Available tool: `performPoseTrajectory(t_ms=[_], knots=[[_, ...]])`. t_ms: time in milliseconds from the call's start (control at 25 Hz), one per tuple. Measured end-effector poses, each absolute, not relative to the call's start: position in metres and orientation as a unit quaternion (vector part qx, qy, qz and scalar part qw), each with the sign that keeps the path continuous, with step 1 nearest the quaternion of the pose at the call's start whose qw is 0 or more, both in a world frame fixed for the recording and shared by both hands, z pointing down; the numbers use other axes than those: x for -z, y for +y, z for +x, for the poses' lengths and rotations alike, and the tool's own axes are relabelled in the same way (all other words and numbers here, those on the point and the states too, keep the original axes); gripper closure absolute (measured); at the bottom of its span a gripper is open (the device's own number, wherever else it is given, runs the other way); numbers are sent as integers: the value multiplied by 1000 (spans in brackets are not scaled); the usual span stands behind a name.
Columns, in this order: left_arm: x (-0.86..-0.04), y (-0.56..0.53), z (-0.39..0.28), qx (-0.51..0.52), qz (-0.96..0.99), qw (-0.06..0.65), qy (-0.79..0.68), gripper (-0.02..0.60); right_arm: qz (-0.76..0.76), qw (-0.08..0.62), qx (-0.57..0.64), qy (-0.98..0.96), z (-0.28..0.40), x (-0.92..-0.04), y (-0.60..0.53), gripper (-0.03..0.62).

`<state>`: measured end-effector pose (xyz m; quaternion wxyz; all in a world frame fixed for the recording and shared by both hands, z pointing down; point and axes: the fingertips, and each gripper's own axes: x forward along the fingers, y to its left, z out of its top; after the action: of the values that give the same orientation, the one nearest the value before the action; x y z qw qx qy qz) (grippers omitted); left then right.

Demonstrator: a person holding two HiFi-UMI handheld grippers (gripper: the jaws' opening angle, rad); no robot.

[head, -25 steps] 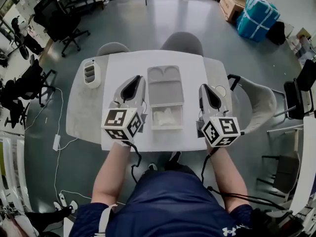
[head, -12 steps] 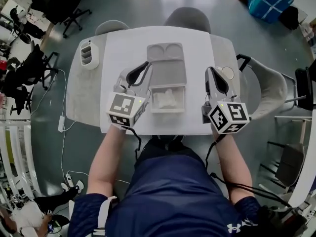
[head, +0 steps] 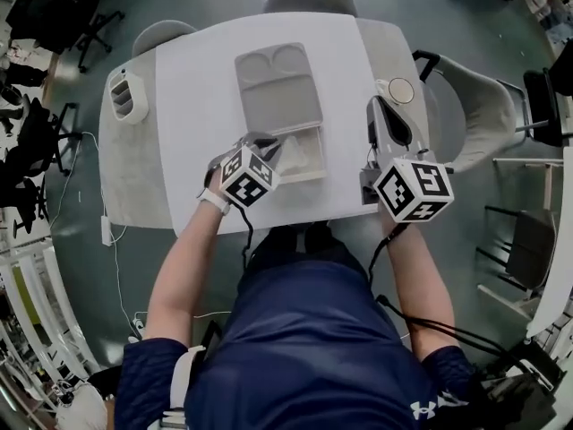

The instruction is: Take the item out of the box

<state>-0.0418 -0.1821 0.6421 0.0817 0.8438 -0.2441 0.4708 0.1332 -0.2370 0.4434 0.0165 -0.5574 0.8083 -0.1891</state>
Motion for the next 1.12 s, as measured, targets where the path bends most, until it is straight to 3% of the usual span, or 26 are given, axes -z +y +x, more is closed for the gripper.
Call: performPoseTrajectory(t_ms=[240, 760, 840, 920, 1120], knots=[[-708, -155, -44, -541, 813, 139, -165, 488, -586, 13, 195, 787, 141, -458, -227, 592], [-756, -148, -32, -636, 757, 110, -102, 488, -647, 25, 210, 733, 186, -475, -195, 592], [-755, -148, -28, -636, 757, 110, -96, 500, -653, 24, 214, 727, 193, -477, -191, 592], [-753, -147, -25, -631, 760, 118, -95, 564, -655, 22, 217, 724, 197, -478, -189, 592], [-746, -148, -22, -621, 768, 112, -108, 566, -646, 20, 214, 732, 192, -471, -198, 592]])
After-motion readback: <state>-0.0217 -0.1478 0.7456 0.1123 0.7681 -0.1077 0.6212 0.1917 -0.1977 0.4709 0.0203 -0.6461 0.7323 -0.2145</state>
